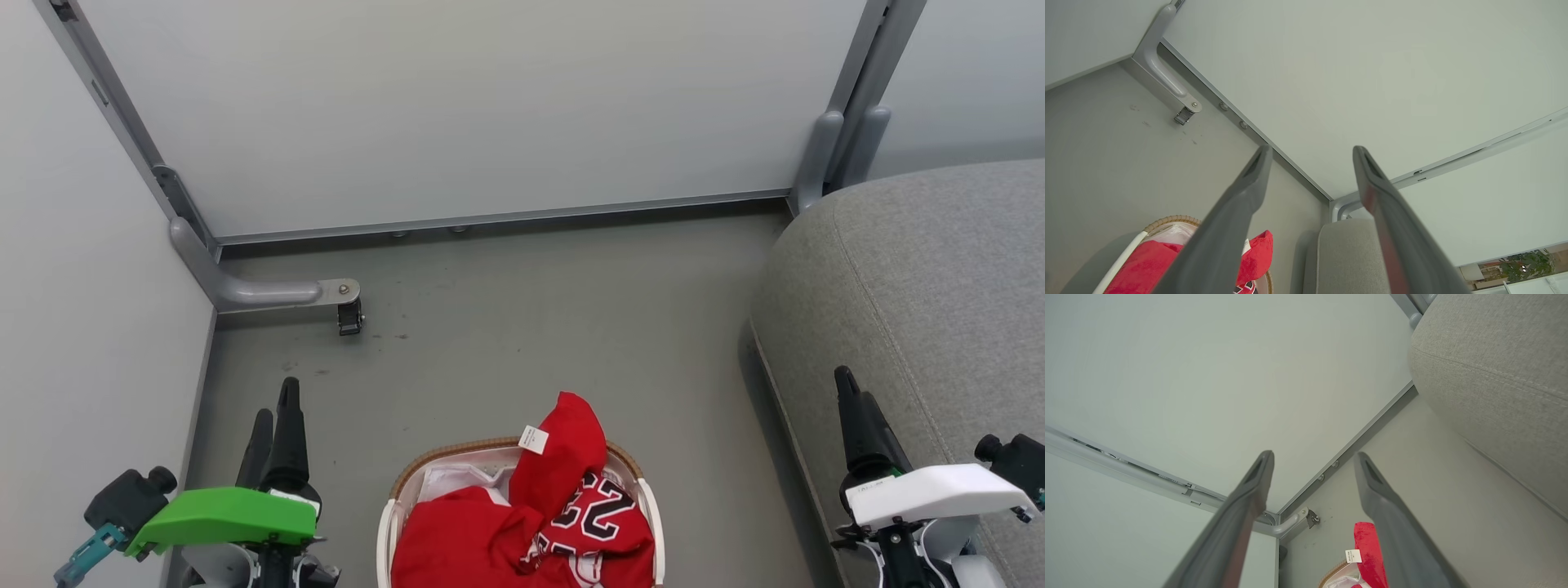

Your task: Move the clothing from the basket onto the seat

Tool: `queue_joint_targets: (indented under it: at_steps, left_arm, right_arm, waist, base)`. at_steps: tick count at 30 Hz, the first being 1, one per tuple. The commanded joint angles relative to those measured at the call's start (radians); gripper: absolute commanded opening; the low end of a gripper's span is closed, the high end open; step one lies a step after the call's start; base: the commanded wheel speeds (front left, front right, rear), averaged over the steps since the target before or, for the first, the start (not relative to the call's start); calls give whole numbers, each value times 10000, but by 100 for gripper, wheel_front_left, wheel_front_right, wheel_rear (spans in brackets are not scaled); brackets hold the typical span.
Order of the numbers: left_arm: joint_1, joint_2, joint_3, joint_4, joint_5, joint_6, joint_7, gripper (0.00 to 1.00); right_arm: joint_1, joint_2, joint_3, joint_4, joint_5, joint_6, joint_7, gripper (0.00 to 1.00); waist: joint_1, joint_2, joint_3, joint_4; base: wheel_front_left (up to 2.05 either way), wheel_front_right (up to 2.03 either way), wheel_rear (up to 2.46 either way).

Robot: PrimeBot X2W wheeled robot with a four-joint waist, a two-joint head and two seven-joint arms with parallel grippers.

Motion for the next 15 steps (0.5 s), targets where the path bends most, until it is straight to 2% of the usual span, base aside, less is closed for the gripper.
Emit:
queue_joint_targets:
  at_steps: [1, 15]
  left_arm:
    - [24, 69, -25, -176, 416, 53, -96, 100]
    - [158, 87, -199, 129, 2916, 173, -536, 100]
  right_arm:
    - [11, -91, 16, -198, -437, 3, -117, 100]
    - [118, -111, 330, -179, -2953, 4, -558, 100]
  waist:
    - [0, -1, 4, 3]
    - [0, -1, 24, 7]
  base:
    - [0, 0, 0]
    - [0, 0, 0]
